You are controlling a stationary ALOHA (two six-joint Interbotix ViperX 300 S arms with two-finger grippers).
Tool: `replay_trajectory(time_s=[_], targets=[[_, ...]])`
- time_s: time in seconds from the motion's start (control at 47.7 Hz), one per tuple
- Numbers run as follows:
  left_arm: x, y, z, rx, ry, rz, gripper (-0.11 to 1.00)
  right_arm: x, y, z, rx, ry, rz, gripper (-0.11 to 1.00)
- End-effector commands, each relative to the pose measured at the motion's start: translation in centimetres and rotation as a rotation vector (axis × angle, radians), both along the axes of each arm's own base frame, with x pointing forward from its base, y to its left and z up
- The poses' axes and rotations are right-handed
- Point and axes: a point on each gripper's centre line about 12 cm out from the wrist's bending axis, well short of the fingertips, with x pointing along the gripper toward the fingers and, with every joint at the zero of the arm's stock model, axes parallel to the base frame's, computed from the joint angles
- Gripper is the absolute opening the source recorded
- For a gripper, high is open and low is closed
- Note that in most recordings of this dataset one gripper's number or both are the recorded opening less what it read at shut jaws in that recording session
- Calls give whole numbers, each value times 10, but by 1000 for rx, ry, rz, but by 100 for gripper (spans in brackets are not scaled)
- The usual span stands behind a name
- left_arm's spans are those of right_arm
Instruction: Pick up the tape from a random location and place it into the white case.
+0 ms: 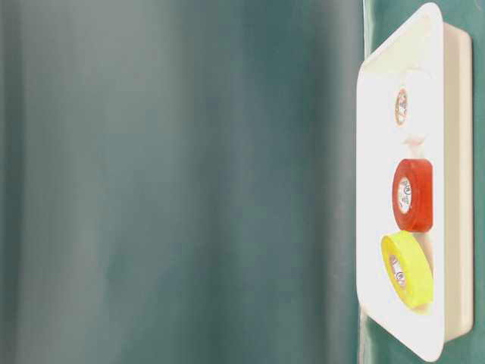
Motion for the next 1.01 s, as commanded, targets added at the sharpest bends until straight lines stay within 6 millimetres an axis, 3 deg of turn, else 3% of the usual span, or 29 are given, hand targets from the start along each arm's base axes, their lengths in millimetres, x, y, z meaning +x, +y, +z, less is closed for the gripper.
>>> replay_trajectory(time_s=[0.0, 0.356, 0.985], targets=[[1, 0, 8, 6, -32, -3, 94, 2, 0, 16, -7, -51, 2, 89], [2, 0, 10, 6, -53, -7, 94, -6, 0, 39, -24, -147, 5, 89], [2, 0, 11, 6, -59, -8, 94, -4, 0, 41, -41, -165, 11, 89]])
